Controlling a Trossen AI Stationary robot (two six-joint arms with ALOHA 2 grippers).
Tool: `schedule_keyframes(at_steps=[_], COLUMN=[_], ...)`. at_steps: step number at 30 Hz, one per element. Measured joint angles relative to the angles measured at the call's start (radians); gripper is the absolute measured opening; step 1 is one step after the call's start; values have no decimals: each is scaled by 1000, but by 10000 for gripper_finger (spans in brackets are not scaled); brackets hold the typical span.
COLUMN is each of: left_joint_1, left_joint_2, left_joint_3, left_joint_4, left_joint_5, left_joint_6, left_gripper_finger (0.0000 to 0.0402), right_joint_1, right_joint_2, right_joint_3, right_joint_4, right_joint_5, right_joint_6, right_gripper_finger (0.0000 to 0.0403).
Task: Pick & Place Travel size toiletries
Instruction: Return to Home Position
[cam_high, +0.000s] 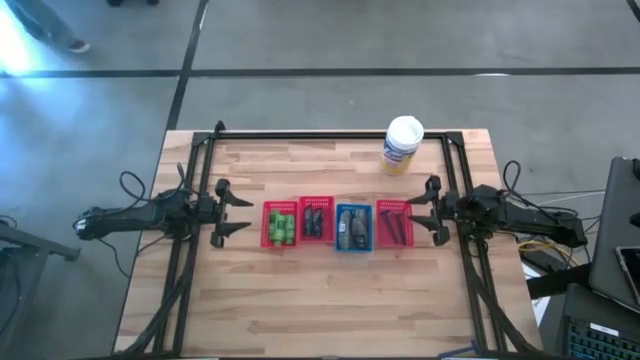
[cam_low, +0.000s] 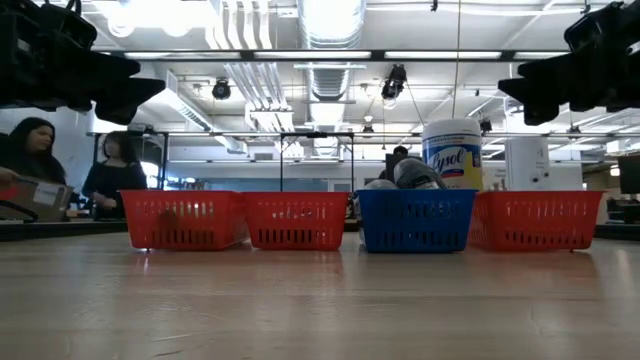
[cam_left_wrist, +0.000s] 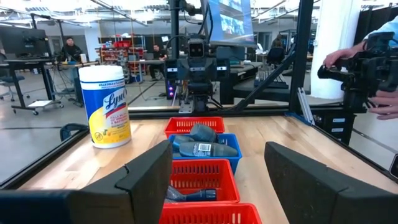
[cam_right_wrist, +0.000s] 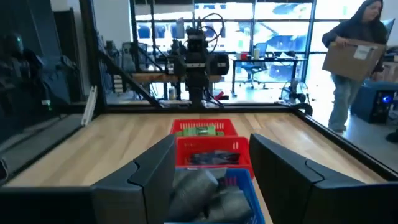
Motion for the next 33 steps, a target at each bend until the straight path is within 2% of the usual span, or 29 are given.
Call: schedule_keyframes(at_steps=[7,12,33], left_joint_1=[0,0,0], left_joint_2=[2,2,4], left_joint_3=[0,0,0], left_joint_4=[-1,-2,-3], left_joint_5=[0,0,0], left_joint_6=[0,0,0], left_gripper_finger=[262,262,262], right_joint_1=[29,78,70], right_joint_2=[-1,-1,15], right_joint_3=[0,0,0], right_joint_4=[-23,-24,-23], right_joint_5=[-1,-3,0], right_joint_6=[-73,-37,50], right_gripper_finger=[193,179,115])
